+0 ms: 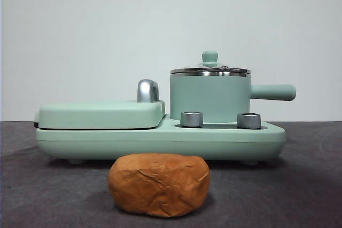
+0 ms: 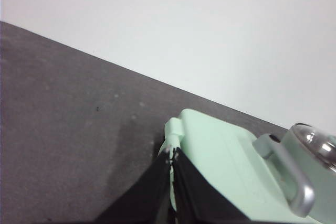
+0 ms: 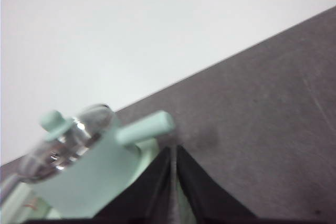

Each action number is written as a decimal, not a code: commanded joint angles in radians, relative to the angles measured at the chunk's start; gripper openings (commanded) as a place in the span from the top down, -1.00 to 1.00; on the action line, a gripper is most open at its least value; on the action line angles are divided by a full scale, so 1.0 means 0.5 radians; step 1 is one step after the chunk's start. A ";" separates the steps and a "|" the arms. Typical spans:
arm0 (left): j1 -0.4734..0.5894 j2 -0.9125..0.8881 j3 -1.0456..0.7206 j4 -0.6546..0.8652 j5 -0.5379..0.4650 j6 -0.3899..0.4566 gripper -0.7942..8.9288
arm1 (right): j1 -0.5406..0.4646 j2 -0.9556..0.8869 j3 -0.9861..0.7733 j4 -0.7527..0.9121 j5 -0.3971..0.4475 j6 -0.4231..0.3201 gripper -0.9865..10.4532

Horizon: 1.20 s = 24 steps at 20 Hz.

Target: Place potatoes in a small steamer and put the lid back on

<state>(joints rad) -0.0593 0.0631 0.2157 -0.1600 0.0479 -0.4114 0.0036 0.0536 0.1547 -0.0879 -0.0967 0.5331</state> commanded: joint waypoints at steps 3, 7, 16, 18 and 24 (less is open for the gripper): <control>0.000 0.211 0.311 -0.278 0.061 0.166 0.82 | -0.004 0.173 0.252 -0.058 -0.137 -0.023 0.80; 0.000 0.420 0.556 -0.478 0.211 0.292 0.82 | -0.004 0.370 0.481 -0.162 -0.278 -0.179 0.80; -0.002 0.844 1.037 -0.804 0.567 0.549 0.82 | -0.002 0.867 0.960 -0.648 -0.762 -0.629 0.80; -0.011 0.925 1.113 -0.884 0.599 0.634 0.82 | 0.000 0.959 1.039 -0.774 -0.841 -0.752 0.80; -0.108 1.127 1.217 -1.028 0.603 1.023 0.82 | 0.067 1.135 1.173 -1.049 -0.863 -1.275 0.80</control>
<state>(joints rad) -0.1055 0.6121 0.8021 -0.6693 0.3443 -0.0101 0.0303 0.6113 0.7193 -0.6064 -0.5266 0.0338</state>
